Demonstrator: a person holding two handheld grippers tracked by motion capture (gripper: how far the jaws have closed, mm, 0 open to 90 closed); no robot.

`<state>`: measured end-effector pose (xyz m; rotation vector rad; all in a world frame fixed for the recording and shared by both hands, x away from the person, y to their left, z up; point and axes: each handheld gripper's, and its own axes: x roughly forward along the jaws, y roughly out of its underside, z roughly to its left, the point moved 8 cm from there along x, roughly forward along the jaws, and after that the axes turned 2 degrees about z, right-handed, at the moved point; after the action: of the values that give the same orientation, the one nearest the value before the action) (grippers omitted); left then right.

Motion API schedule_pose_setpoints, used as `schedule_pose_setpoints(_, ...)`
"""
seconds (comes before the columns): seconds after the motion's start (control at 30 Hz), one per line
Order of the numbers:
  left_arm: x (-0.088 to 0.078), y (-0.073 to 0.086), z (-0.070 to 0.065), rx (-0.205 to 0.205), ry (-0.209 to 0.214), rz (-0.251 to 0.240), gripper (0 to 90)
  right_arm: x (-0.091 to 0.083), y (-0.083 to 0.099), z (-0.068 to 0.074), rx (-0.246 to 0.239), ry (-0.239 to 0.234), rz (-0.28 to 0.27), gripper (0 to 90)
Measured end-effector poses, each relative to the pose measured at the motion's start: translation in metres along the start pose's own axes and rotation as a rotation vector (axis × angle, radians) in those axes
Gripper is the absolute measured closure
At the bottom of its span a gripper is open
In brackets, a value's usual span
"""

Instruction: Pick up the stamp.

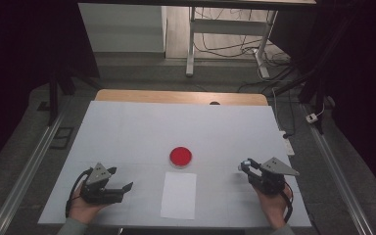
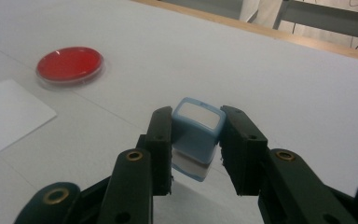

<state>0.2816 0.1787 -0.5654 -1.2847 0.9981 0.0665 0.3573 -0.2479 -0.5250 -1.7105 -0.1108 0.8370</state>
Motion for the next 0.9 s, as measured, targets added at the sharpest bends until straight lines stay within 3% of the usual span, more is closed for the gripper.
schedule_pose_setpoints(0.9,0.003,-0.002,0.000,-0.007,-0.005,-0.003,17.9,-0.002,-0.024,0.020,0.028,-0.105,-0.096,64.4)
